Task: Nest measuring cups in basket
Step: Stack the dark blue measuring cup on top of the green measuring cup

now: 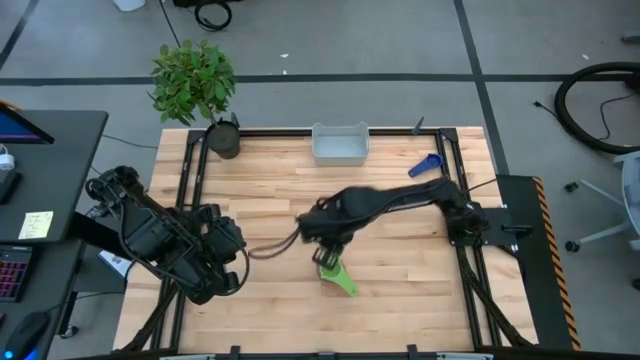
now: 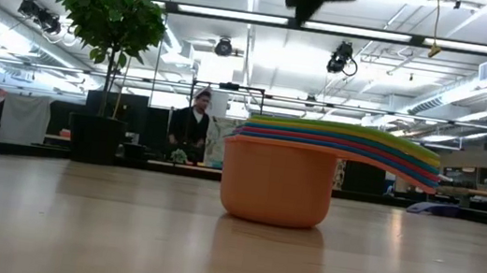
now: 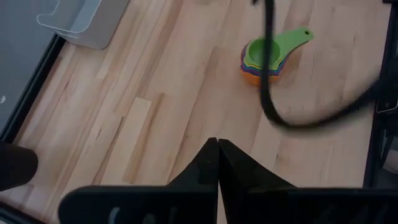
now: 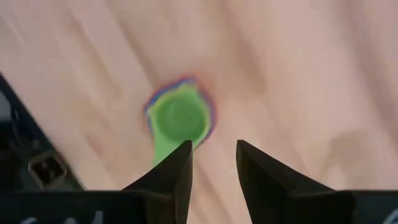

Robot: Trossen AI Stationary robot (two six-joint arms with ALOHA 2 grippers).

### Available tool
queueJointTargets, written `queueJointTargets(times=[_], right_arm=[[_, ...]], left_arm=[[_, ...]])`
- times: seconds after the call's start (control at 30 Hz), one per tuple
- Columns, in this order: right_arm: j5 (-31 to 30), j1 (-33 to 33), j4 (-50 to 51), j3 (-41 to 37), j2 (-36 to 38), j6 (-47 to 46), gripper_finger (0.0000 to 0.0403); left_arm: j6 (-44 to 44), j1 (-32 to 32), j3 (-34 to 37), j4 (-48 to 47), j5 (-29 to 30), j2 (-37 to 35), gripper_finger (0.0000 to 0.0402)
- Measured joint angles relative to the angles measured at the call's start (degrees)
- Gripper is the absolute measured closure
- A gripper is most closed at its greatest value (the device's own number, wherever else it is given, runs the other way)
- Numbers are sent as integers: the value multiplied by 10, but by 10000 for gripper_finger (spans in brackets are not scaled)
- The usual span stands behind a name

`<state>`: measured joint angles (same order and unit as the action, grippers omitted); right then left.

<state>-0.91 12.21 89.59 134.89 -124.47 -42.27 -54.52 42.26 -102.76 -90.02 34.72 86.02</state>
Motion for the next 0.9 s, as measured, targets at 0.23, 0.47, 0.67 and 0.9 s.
queueJointTargets(times=[0.23, 0.47, 0.67, 0.9], right_arm=[[-92, -27, 5, 0, 79, -11, 295], [-115, -64, 5, 0, 138, -11, 358], [-174, -104, 4, 0, 175, -8, 393], [-191, -188, 3, -15, 220, 19, 398]], left_arm=[[1, 0, 0, 0, 0, 0, 397], [3, 0, 0, 0, 0, 0, 397], [3, 0, 0, 0, 0, 0, 397], [1, -1, 0, 0, 2, 0, 397]])
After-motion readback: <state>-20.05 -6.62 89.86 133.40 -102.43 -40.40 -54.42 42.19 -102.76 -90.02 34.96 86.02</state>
